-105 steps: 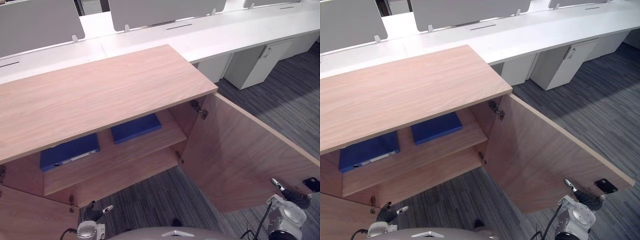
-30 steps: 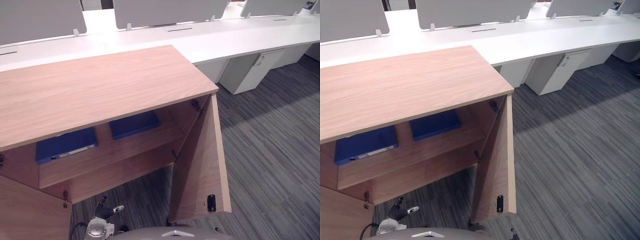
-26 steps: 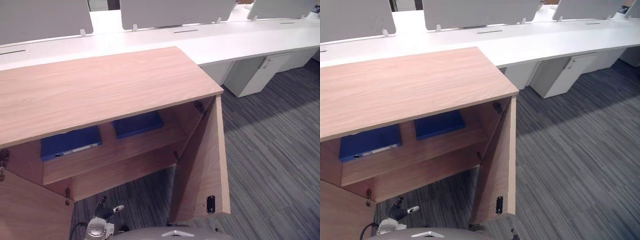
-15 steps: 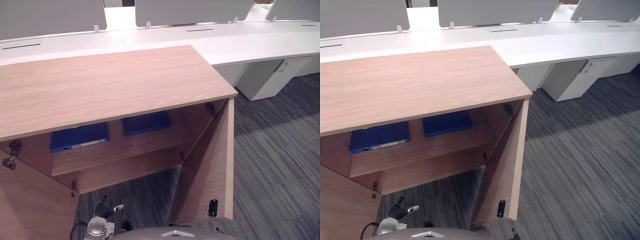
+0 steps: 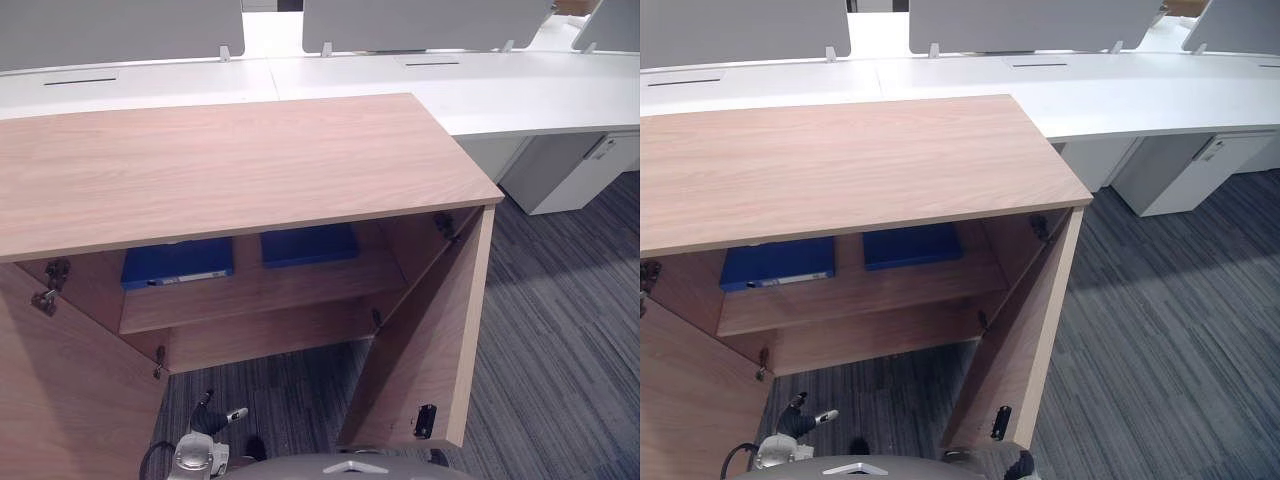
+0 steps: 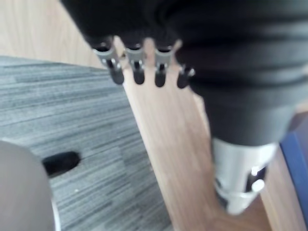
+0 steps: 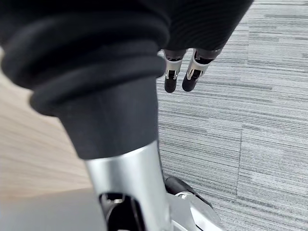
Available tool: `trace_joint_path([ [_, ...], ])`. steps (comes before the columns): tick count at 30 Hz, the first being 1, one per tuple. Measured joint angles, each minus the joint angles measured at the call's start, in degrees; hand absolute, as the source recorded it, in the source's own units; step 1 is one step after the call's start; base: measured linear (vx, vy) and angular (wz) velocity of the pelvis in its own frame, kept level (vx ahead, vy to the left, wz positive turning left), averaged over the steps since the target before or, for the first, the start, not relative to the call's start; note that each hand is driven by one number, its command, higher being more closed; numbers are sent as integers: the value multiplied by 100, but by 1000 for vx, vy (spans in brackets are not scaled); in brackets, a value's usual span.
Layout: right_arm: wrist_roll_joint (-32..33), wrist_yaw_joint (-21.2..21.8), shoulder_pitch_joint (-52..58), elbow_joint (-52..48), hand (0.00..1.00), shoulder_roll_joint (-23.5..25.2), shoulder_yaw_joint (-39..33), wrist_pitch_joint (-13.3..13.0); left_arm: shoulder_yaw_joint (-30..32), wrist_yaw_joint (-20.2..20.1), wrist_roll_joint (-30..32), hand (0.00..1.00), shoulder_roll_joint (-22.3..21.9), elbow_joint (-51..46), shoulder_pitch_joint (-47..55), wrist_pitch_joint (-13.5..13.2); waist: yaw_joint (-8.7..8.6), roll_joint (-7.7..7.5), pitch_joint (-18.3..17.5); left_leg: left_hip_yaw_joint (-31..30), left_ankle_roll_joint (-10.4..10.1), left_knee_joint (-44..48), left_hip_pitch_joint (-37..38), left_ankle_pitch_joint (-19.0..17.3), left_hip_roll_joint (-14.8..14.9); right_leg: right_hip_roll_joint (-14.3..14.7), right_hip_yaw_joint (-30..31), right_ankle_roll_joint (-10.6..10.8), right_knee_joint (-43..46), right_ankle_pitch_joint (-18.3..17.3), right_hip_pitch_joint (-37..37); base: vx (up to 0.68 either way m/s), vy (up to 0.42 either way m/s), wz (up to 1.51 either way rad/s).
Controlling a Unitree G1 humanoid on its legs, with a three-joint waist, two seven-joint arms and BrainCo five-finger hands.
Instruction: Walk over to the cabinet, pick up the folder, carry it to the office cabinet, place the folder inside the office cabinet, then close the office cabinet door
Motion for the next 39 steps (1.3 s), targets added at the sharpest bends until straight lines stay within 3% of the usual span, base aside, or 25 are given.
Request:
trace_joint_path([
  [17,13,-2,-9,9,0,2,76,0,11,16,-12,0,-2,7,-9,0,-9,-8,23,-191,-3,-2,-41,77,-6,-4,-167,-48,27,-35,28,-18,-4,5],
  [24,12,40,-55,-15,0,-47,238,21,439,-2,-227,0,-27,145,-52,20,4,-29,54,-281,1,-1,-113,107,-13,-8,-264,-4,29,-12,35,0,-4,7],
  [39,84,107,-59,-46,0,-101,291,21,458,82,-225,0,-34,152,-63,36,-16,20,136,-310,-5,-2,-19,112,-7,-8,-283,-62,68,-65,100,-14,-1,1],
])
